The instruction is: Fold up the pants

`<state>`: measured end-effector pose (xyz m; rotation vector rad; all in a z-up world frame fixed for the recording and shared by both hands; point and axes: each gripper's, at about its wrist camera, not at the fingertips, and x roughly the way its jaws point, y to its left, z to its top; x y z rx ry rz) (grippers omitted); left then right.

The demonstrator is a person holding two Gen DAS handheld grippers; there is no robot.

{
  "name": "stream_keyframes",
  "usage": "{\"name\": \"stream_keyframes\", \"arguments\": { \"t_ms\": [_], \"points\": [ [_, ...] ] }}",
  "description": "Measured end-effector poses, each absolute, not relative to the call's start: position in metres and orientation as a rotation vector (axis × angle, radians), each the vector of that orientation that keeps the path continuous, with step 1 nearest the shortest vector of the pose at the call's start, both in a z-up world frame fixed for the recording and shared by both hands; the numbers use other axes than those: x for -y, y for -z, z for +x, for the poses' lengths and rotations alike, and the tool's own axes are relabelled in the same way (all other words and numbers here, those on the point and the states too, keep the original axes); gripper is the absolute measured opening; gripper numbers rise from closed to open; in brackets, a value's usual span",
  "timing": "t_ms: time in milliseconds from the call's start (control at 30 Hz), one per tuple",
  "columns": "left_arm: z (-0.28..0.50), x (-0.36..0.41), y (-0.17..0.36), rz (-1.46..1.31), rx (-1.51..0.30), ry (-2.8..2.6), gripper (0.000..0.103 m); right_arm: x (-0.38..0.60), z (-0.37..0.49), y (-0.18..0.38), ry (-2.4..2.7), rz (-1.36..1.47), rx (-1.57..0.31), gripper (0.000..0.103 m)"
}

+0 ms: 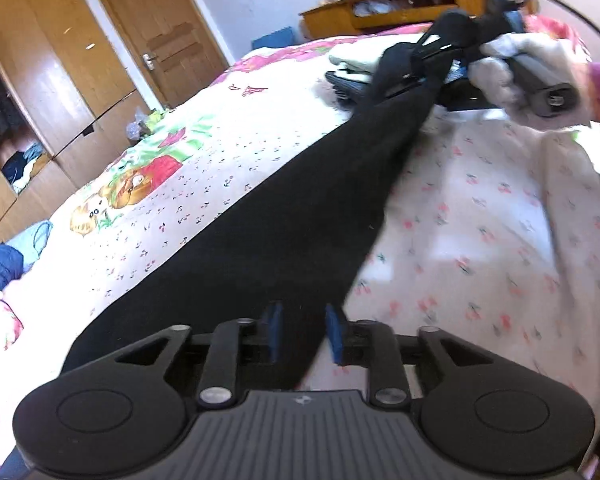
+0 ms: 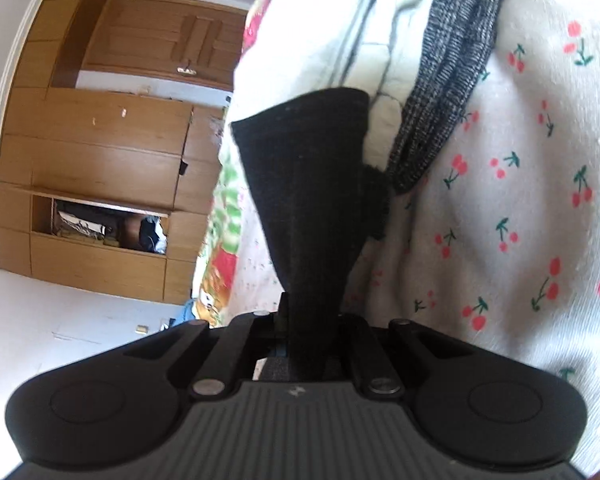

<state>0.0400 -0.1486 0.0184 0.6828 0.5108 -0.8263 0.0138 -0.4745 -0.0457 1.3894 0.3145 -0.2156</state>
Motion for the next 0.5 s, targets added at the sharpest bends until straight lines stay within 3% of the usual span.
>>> {"name": "stream_keyframes", "arguments": {
  "t_ms": [133,233,500],
  "points": [
    [0.073,0.155,0.017,0.683,-0.665,0.807,0.046,0.463,0.019,0.009,0.209,1.255,-0.305,0.006],
    [0.088,0.141,0.009,0.529,-0.722,0.824,0.046,0.444,0.026,-0.031,0.181,1.114,-0.297,0.006],
    [0.085,0.068,-0.015,0.341,-0.690,0.712,0.049,0.355,0.083,-0.122,-0.010,0.756,-0.321,0.006]
  ]
}}
